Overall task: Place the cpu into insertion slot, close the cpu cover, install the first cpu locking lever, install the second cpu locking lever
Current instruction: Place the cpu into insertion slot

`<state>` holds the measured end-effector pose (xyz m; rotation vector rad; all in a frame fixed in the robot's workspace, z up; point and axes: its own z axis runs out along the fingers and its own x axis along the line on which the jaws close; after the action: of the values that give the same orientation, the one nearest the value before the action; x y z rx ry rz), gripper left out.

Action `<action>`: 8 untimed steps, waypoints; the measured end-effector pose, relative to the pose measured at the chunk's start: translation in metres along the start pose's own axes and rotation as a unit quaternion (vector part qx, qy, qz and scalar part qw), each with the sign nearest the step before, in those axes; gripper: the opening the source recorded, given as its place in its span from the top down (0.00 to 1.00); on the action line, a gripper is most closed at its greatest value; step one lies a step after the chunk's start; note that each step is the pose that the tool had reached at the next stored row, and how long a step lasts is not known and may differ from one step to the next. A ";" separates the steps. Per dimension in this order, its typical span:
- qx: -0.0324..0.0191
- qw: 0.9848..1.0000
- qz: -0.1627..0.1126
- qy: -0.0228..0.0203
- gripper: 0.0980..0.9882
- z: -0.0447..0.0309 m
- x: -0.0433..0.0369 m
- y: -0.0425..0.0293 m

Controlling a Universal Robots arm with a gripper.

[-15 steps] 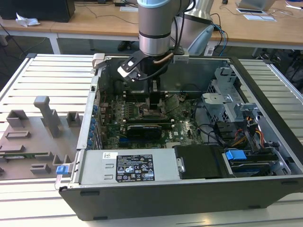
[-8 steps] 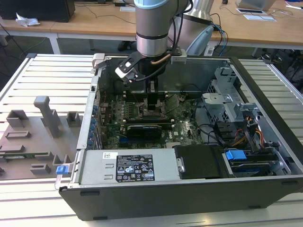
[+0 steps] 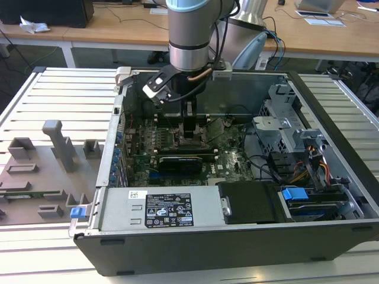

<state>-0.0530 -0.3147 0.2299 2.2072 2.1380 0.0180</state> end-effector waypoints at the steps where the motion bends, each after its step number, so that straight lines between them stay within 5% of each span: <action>1: 0.000 1.000 0.000 0.000 0.50 0.0001 0.0000 -0.0002; 8: 0.000 1.000 0.000 -0.001 0.50 0.0031 0.0002 -0.0035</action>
<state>-0.0563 -0.3145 0.2266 2.2057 2.1366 0.0151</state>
